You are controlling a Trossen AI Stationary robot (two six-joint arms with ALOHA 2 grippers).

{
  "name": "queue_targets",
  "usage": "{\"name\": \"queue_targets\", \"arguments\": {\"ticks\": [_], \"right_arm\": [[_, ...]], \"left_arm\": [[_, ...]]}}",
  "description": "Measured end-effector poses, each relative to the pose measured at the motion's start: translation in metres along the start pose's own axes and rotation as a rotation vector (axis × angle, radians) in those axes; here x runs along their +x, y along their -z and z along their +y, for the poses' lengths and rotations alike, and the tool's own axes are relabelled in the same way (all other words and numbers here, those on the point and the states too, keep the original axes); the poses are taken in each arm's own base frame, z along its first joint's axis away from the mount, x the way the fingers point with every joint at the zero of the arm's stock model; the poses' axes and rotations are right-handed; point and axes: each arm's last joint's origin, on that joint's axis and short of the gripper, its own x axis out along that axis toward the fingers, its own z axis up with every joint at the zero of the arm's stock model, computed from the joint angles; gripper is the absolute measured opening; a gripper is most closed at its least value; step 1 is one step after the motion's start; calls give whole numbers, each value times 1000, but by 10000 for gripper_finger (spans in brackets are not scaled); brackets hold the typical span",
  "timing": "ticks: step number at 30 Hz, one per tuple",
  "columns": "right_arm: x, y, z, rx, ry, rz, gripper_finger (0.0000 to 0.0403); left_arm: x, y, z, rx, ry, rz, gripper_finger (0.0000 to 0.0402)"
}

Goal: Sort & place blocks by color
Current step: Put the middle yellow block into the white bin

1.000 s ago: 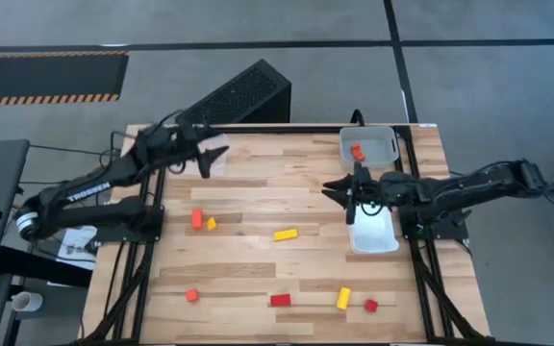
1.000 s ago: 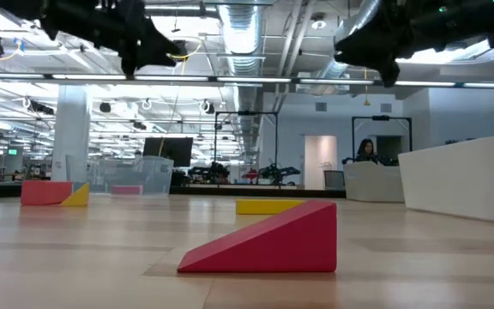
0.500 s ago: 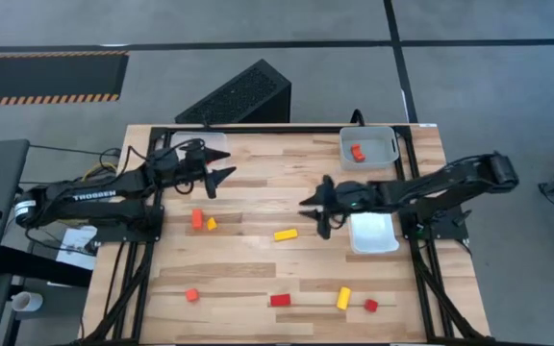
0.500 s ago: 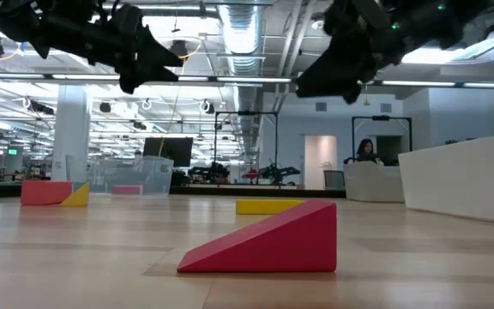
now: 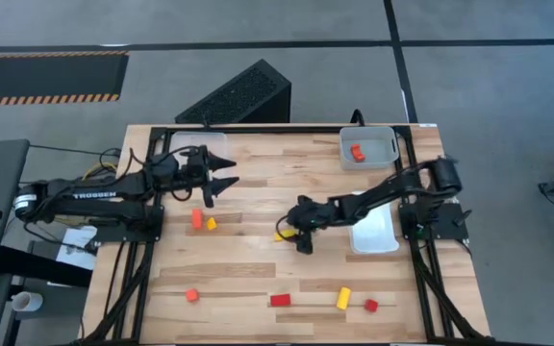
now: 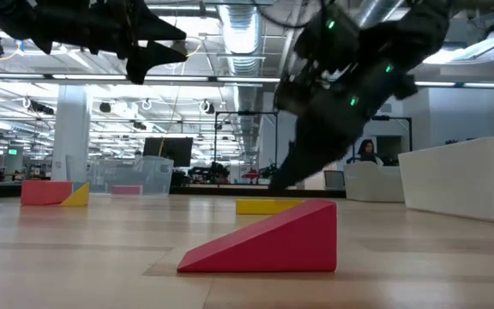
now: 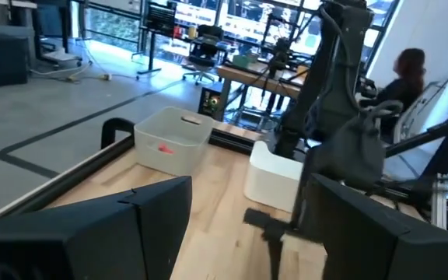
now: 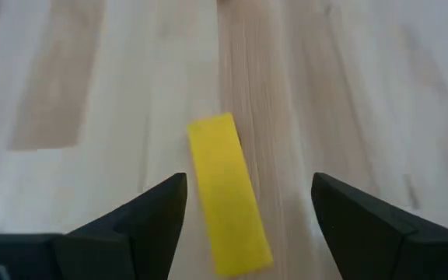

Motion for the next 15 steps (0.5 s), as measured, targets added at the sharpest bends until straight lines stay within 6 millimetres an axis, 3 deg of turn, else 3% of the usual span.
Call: {"name": "queue_targets", "arguments": {"ticks": [5,10,15], "right_arm": [[23,11,0,-16,19,57,302],[30,19,1,31,27,88,297],[26,18,7,26,38,86,241]], "left_arm": [[0,2,-6,12,7,4,242],[0,3,-10,19,18,8,242],[0,1,-11,16,-27,-18,242]]}}
